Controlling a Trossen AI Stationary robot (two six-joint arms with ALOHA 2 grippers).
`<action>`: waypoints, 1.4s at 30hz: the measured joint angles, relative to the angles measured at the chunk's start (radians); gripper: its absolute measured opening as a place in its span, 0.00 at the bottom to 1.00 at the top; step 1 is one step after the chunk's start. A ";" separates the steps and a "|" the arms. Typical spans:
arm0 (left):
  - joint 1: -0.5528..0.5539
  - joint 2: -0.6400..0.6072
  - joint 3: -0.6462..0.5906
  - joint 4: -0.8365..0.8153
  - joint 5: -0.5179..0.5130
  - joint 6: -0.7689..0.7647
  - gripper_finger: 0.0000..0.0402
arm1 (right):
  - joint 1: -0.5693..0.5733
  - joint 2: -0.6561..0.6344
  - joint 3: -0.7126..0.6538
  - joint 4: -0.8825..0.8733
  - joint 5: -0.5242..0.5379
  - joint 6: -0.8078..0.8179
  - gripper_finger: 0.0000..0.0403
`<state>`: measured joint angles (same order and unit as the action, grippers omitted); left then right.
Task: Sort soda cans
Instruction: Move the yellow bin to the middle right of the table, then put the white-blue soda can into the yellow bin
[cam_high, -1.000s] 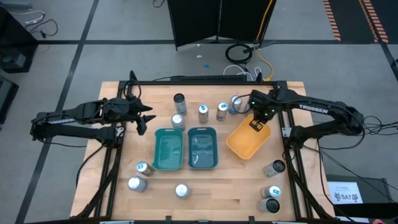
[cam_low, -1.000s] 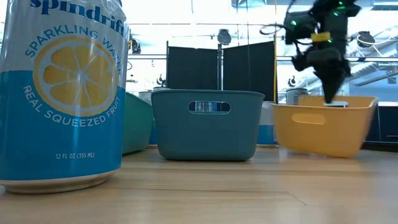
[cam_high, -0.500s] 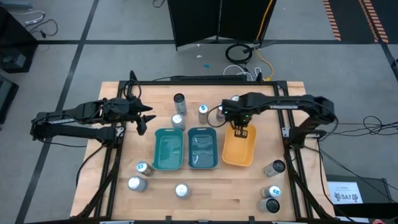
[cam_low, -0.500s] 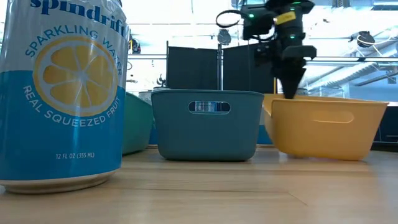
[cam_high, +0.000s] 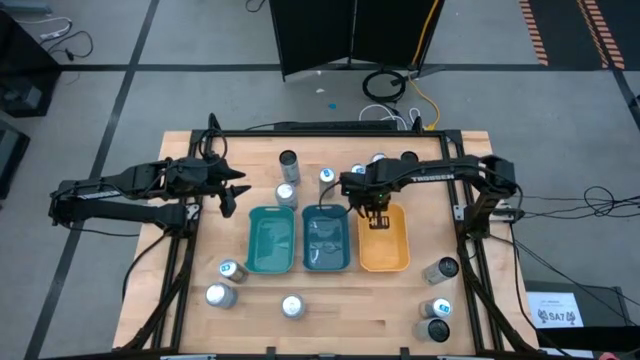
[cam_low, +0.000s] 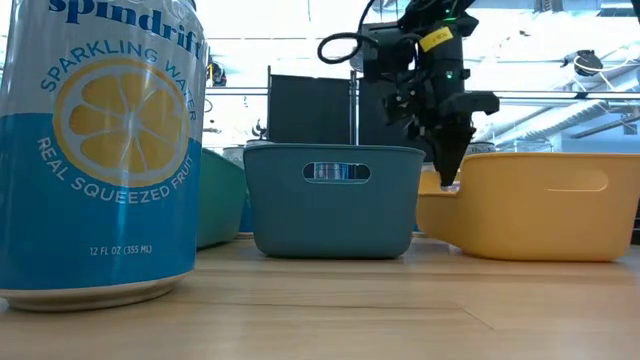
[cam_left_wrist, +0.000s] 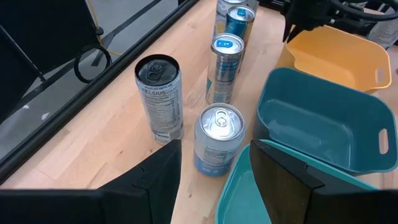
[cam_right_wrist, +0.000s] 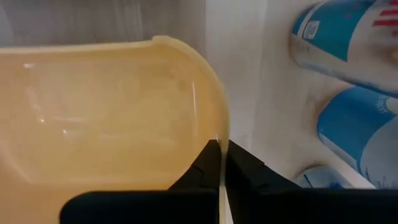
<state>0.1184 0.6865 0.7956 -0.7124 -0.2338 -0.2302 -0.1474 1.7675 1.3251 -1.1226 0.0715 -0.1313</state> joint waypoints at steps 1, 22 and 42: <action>0.000 0.000 0.000 0.000 0.001 0.000 0.50 | 0.000 -0.002 0.000 0.002 0.000 0.009 0.00; 0.000 0.000 0.000 0.000 0.003 0.000 0.50 | -0.001 -0.006 0.000 0.016 -0.024 0.086 0.12; 0.000 0.000 0.000 -0.003 0.004 0.000 0.50 | -0.010 -0.221 0.197 -0.152 0.129 0.357 0.36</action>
<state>0.1181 0.6868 0.7956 -0.7158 -0.2298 -0.2302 -0.1570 1.5468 1.5217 -1.2742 0.2004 0.2256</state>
